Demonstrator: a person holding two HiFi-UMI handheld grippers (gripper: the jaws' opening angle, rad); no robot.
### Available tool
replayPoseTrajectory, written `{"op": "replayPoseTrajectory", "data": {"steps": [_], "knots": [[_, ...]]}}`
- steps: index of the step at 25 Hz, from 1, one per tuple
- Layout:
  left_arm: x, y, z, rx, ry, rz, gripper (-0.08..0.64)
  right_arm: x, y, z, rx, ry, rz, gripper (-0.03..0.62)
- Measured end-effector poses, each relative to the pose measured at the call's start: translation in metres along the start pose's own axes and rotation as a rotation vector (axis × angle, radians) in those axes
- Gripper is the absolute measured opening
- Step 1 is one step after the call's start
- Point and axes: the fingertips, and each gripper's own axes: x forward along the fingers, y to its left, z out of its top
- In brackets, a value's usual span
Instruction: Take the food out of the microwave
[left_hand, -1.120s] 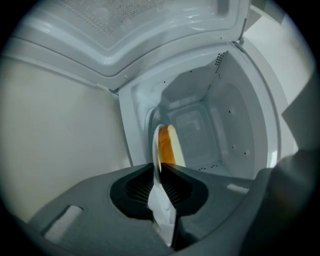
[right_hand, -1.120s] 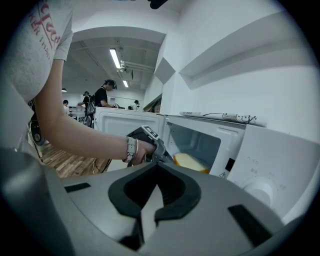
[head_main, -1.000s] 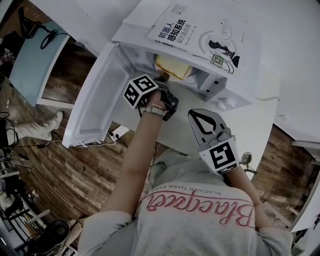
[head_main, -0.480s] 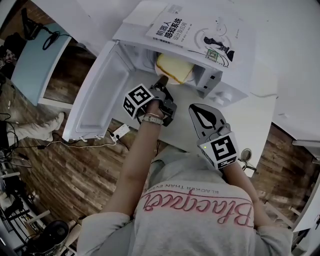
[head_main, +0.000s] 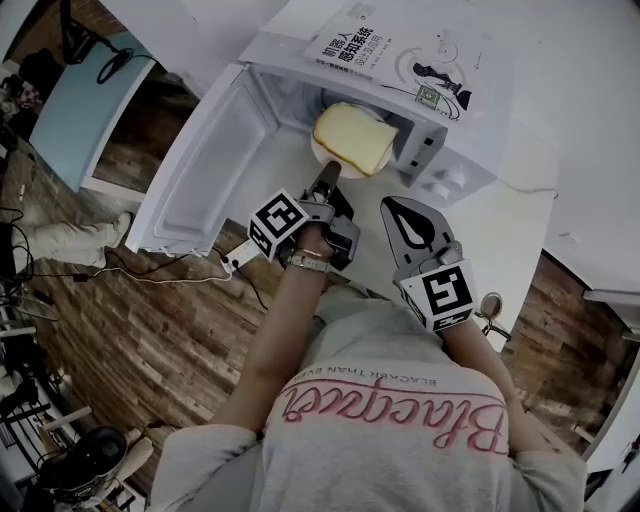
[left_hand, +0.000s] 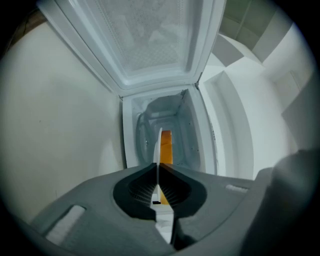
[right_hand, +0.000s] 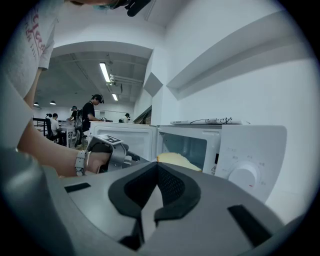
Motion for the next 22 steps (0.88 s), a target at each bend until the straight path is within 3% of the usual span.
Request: {"op": "replayPoseTrajectory", "data": {"steps": [12,22], "knots": [[-0.053,-0.025,-0.019,-0.006,-0.045,-0.035,0.018,-0.004,0.013,0.004,-0.019,-0.015,0.003,0.009],[-0.084,-0.036,-0.024,-0.027,-0.159,-0.038,0.018,-0.009,0.015,0.005,-0.033,-0.024,-0.021,0.009]]}}
